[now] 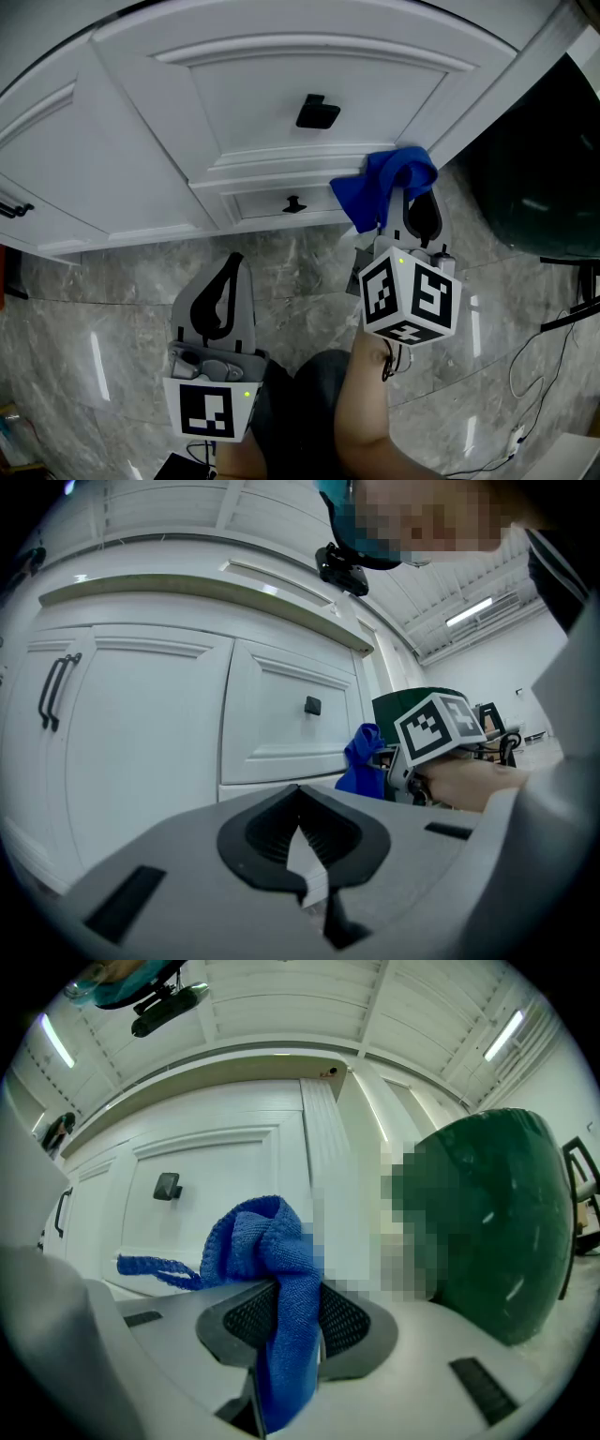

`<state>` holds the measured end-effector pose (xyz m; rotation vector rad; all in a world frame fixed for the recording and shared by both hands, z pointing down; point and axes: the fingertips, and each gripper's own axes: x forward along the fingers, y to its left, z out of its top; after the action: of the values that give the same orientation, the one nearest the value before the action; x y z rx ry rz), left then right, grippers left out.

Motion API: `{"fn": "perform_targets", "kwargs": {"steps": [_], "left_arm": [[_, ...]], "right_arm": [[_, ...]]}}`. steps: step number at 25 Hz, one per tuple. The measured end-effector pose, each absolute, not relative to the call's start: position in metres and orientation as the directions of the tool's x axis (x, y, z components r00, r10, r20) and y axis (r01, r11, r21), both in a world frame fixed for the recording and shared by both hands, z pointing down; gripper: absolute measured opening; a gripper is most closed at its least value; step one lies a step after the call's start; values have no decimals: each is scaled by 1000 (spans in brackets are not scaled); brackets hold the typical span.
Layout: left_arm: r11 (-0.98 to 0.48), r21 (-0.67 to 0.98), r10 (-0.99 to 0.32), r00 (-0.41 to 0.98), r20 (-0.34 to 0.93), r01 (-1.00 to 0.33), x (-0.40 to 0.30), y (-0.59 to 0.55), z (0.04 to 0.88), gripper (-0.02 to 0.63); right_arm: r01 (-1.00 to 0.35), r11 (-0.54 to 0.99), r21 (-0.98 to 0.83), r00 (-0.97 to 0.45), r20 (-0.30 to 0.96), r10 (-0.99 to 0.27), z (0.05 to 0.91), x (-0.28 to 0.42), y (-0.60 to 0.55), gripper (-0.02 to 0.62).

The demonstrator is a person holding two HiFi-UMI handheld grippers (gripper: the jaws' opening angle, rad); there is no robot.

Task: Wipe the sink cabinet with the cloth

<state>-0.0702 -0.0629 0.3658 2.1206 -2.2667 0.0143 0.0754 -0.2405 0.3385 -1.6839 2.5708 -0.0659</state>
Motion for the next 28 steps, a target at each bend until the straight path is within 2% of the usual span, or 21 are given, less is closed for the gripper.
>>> {"fn": "perform_targets", "kwargs": {"steps": [11, 16, 22, 28], "left_arm": [[68, 12, -997, -68, 34, -998, -72, -61, 365, 0], [91, 3, -995, -91, 41, -996, -78, -60, 366, 0], [100, 12, -995, -100, 29, -995, -80, -59, 364, 0], [133, 5, -990, -133, 42, -991, -89, -53, 364, 0]], "right_arm": [[-936, 351, -30, -351, -33, -936, 339, 85, -244, 117], [-931, 358, -63, -357, -28, -934, 338, 83, -241, 117], [-857, 502, -118, -502, -32, -864, 332, 37, -216, 117], [-663, 748, -30, -746, -49, -664, 324, -64, -151, 117]]}}
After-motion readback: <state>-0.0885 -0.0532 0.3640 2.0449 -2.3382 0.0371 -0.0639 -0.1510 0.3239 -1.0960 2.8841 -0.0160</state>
